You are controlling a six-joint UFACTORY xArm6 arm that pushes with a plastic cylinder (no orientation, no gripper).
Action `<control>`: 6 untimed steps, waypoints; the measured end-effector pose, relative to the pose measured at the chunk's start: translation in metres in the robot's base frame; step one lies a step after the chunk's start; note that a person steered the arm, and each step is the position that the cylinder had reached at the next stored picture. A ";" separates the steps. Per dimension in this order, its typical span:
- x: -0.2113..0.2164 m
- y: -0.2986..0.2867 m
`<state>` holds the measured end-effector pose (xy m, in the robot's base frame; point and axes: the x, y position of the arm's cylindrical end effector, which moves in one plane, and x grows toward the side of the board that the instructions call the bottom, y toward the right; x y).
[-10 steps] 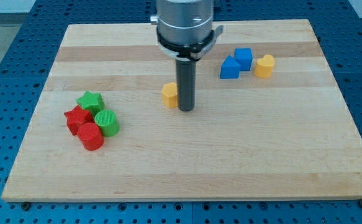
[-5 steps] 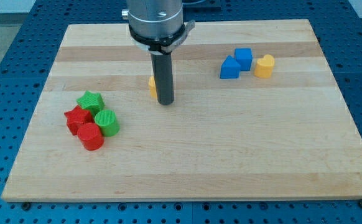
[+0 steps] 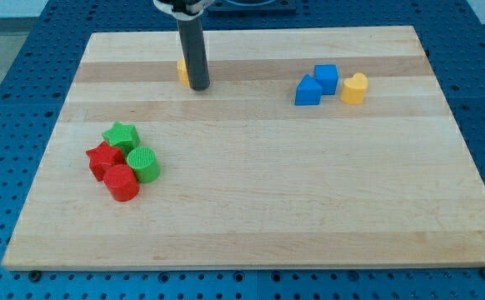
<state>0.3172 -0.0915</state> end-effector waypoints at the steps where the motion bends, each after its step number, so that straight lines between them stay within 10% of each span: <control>1: -0.028 -0.006; 6: -0.021 -0.057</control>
